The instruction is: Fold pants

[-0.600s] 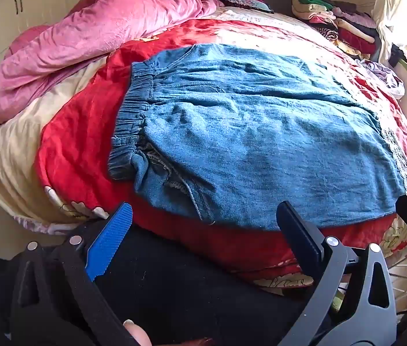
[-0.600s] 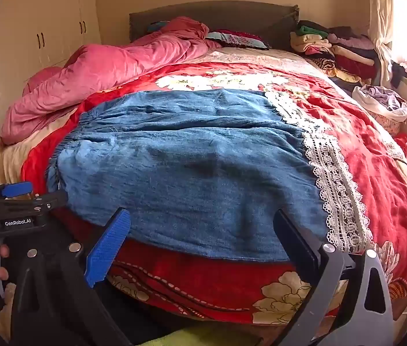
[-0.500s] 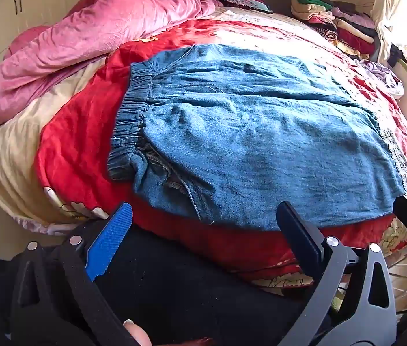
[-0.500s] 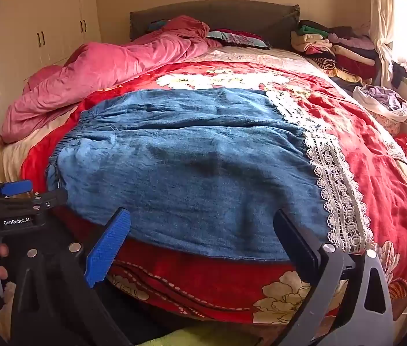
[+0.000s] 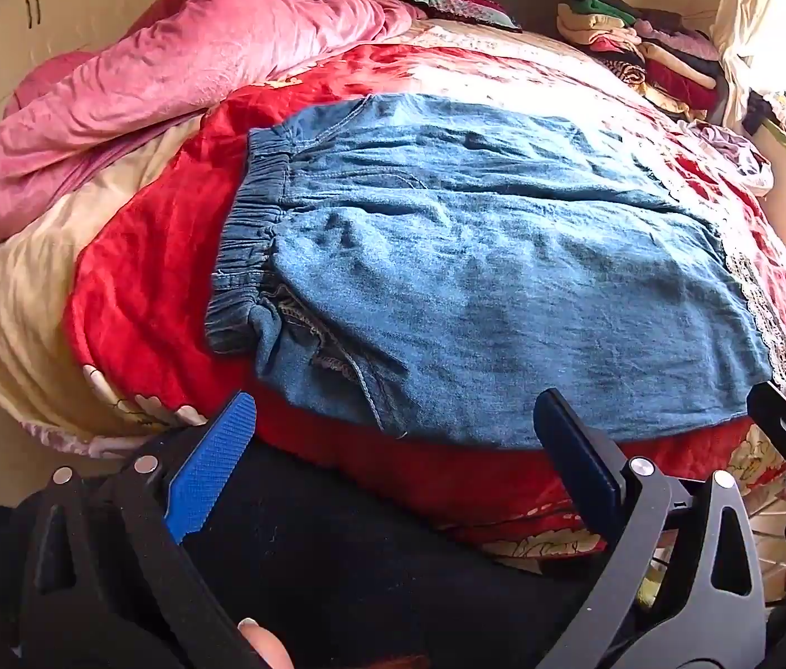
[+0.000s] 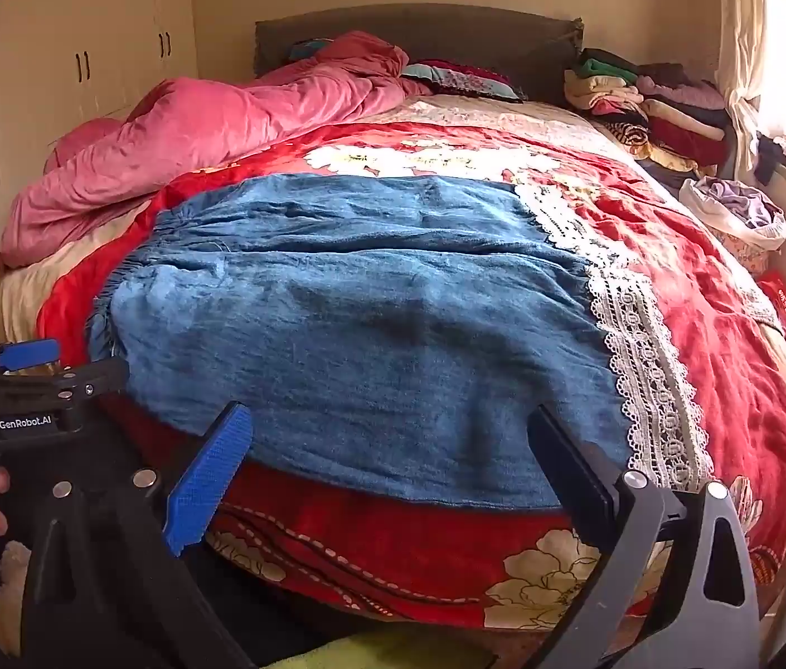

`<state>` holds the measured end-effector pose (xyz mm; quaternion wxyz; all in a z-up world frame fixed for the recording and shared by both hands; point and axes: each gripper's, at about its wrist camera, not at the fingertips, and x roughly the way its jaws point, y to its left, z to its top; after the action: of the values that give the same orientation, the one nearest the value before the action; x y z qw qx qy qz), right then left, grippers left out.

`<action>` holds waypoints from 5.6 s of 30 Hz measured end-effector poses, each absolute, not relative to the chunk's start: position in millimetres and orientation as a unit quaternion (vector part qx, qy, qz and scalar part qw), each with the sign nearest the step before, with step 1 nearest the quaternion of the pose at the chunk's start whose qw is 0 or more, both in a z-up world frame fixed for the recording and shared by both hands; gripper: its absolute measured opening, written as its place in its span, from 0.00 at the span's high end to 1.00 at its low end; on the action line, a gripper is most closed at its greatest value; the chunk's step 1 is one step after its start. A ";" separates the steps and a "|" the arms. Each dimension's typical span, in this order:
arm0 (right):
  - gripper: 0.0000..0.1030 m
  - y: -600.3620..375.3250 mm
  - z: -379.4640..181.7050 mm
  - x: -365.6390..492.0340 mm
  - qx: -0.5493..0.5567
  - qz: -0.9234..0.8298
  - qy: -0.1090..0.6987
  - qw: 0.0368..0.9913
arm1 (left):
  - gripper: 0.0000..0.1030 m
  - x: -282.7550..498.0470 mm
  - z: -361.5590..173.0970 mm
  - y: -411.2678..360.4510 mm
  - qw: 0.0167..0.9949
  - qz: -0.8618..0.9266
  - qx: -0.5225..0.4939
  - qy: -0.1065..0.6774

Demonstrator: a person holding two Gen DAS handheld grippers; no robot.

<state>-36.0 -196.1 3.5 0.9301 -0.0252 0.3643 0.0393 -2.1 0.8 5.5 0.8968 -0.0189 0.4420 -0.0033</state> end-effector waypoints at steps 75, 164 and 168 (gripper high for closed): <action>0.04 -173.6 17.9 32.6 -0.040 0.088 0.365 0.926 | 0.09 42.0 9.4 35.7 0.897 0.027 -0.035 0.439; 0.91 -122.9 35.0 126.4 -0.110 0.362 0.339 0.862 | 0.71 108.5 42.0 103.9 0.927 -0.112 -0.001 0.358; 0.91 -124.7 29.1 98.8 -0.109 0.368 0.347 0.856 | 0.69 86.5 32.5 100.8 0.922 -0.122 0.009 0.367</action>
<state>98.8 -124.7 29.1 0.8556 -0.1087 0.3474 0.3681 86.5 100.8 32.5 0.9222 0.0093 0.3668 -0.1219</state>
